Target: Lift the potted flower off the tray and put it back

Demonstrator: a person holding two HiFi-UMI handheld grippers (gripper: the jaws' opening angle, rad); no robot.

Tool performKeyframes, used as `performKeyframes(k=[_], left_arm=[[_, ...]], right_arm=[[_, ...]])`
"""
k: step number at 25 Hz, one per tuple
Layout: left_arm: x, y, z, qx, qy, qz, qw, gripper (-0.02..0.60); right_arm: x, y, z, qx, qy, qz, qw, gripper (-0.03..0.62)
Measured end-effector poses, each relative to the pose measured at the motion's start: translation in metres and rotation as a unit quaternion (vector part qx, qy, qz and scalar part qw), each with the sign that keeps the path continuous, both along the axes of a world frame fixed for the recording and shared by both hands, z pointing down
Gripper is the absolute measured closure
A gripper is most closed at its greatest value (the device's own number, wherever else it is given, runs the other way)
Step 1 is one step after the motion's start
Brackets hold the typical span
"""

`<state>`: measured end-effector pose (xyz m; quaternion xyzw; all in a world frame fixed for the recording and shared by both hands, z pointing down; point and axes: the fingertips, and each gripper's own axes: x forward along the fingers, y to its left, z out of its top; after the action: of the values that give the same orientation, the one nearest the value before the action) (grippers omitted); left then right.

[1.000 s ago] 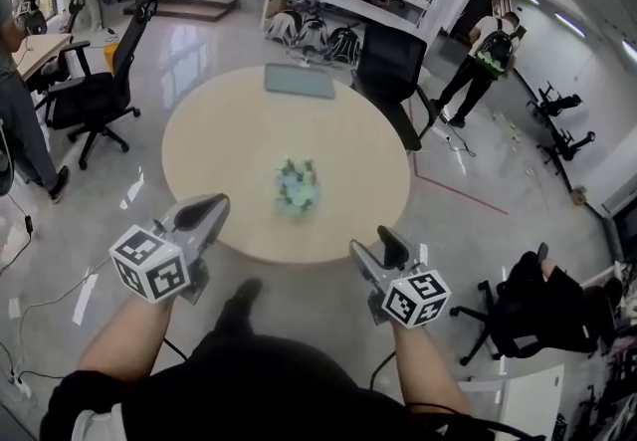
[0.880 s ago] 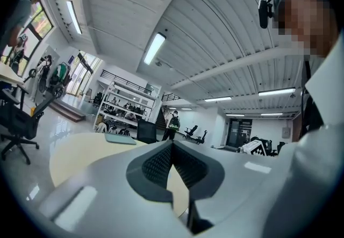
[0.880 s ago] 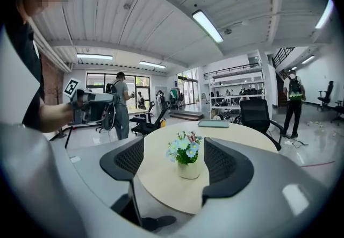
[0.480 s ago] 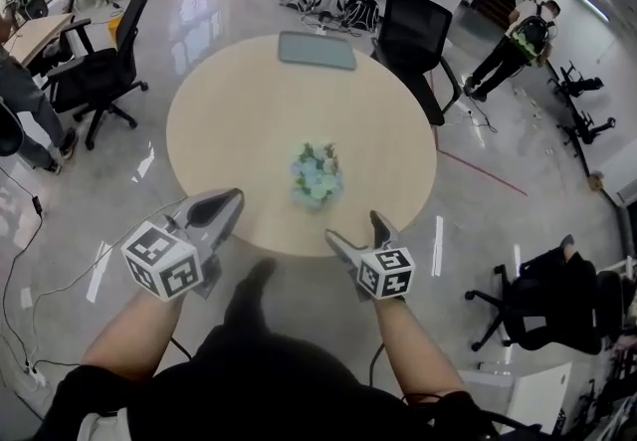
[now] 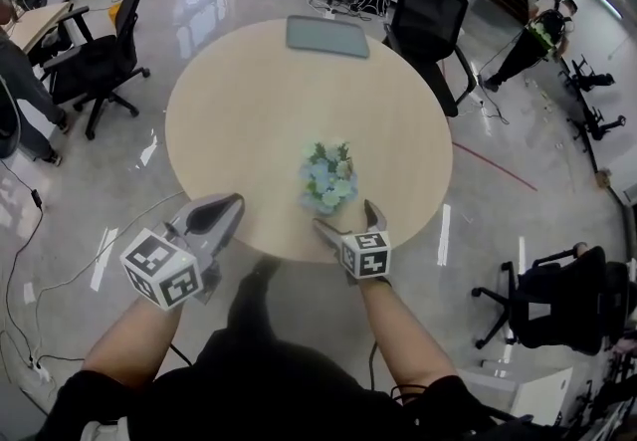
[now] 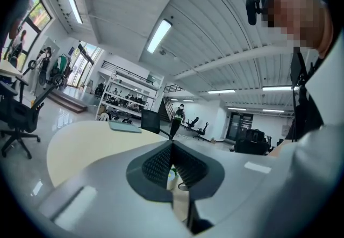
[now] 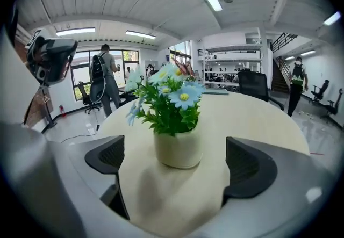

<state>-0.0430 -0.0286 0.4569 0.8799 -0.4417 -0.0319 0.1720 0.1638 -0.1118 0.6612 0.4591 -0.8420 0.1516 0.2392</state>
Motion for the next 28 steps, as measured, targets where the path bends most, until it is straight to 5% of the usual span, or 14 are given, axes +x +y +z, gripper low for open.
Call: performKeyframes(k=[15,28], left_arm=[[-0.022,-0.022,0.036,-0.033,-0.001,-0.012,0.9994,0.588],[-0.028,-0.022,0.056,-0.056,0.0,-0.019,0.9983,0.588]], right_arm=[[-0.037,-0.064,0.036,0.005,0.002,0.037,0.999,-0.007],[-0.032,-0.091,0.048,-0.011,0.014,0.063,0.998,0.031]])
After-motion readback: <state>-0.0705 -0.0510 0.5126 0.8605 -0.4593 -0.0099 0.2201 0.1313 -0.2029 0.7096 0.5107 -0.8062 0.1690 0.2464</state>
